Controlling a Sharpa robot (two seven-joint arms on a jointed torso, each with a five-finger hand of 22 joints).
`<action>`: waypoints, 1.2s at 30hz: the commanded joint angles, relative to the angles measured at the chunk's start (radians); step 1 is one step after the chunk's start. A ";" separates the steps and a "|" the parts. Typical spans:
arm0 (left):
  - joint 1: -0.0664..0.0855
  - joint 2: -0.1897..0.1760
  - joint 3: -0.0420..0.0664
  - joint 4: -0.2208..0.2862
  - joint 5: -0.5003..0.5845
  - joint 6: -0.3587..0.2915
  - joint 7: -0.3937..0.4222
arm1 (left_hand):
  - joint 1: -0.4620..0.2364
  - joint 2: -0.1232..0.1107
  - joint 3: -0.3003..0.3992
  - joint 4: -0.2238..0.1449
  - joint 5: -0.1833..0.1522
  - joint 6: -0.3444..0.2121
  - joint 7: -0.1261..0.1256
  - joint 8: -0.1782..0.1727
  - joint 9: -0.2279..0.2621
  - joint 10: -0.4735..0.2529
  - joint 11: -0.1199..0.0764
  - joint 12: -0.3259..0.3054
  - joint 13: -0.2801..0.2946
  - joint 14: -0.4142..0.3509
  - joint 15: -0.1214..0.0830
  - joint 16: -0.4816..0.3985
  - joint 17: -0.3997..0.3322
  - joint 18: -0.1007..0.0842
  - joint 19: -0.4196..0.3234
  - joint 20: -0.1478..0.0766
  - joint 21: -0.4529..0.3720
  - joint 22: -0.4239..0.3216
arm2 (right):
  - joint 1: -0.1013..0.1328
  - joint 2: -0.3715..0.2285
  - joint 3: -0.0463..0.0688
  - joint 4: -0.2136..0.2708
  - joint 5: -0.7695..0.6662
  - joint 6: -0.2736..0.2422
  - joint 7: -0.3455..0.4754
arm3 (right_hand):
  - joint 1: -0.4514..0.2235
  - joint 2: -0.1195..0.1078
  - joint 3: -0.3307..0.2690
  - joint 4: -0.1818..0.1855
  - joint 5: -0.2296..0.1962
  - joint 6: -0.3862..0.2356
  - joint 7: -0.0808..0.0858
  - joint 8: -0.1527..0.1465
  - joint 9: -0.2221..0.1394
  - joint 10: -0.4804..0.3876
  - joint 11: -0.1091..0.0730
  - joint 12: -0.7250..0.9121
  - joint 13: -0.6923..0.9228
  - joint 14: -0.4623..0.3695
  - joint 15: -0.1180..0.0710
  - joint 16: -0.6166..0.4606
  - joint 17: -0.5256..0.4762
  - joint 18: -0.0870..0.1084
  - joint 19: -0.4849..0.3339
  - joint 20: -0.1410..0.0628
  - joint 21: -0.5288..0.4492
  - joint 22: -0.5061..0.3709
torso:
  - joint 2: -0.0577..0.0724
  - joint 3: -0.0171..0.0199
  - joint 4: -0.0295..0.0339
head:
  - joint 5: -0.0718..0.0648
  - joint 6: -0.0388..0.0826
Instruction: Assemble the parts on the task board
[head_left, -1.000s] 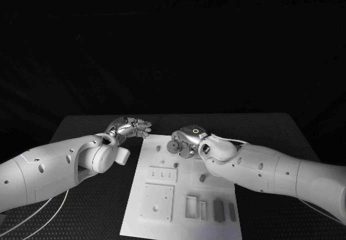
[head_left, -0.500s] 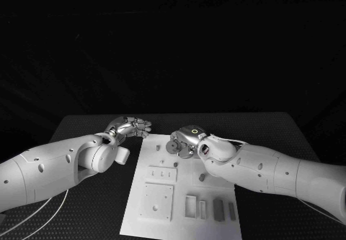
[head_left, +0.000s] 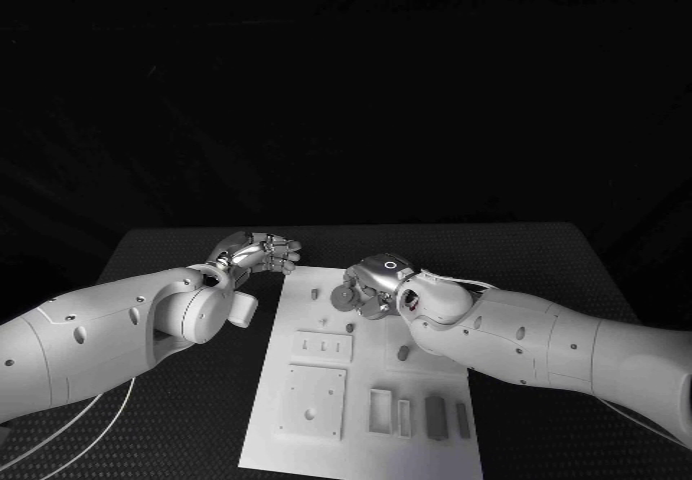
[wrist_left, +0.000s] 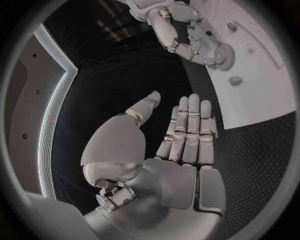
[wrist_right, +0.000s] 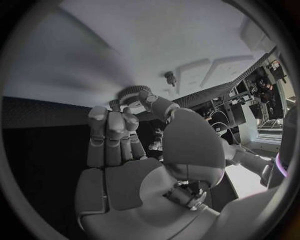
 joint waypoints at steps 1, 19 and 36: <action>0.001 0.002 0.001 0.001 -0.003 0.013 0.006 | -0.012 0.001 0.004 -0.001 -0.002 -0.001 0.006 -0.004 -0.002 0.000 0.007 -0.005 -0.001 -0.006 0.003 -0.005 0.001 0.016 -0.004 0.001 0.003 0.020 | -0.003 0.004 -0.002 -0.005 0.005 0.023 -0.002 | -0.004 -0.011 -0.005 0.000 -0.005 0.083 0.010 -0.011 -0.006 -0.071 0.003 -0.002 0.001 -0.007 0.003 -0.004 -0.001 0.062 -0.005 0.000 0.000 0.001 | 0.000 -0.0005 0.0006 | -0.001 0.000; 0.001 -0.002 0.001 -0.016 -0.004 0.009 0.008 | -0.012 0.000 0.004 -0.001 -0.002 -0.002 0.006 -0.004 -0.002 -0.001 0.008 -0.006 -0.002 -0.006 0.003 -0.005 0.001 0.016 -0.004 0.001 0.004 0.020 | 0.020 -0.128 0.044 0.099 0.265 -0.202 0.156 | 0.006 -0.029 -0.013 0.002 0.021 -0.017 0.042 -0.059 -0.036 -0.081 0.033 0.000 0.002 -0.012 0.032 -0.006 -0.005 0.062 -0.006 0.003 -0.003 -0.001 | -0.002 0.0032 -0.0043 | -0.003 0.024; 0.000 0.013 0.001 -0.057 -0.004 0.026 0.016 | -0.012 0.001 0.005 -0.002 -0.002 -0.001 0.006 -0.004 -0.002 0.001 0.007 -0.006 -0.001 -0.006 0.003 -0.006 0.002 0.016 -0.004 0.001 0.004 0.020 | 0.045 -0.380 0.085 0.189 0.459 -0.018 0.241 | -0.001 -0.016 -0.041 -0.001 0.043 0.007 0.043 -0.043 -0.036 -0.090 0.034 -0.004 -0.001 -0.022 0.034 -0.010 -0.007 0.062 -0.018 0.008 -0.007 0.000 | -0.019 0.0162 -0.0363 | -0.019 0.038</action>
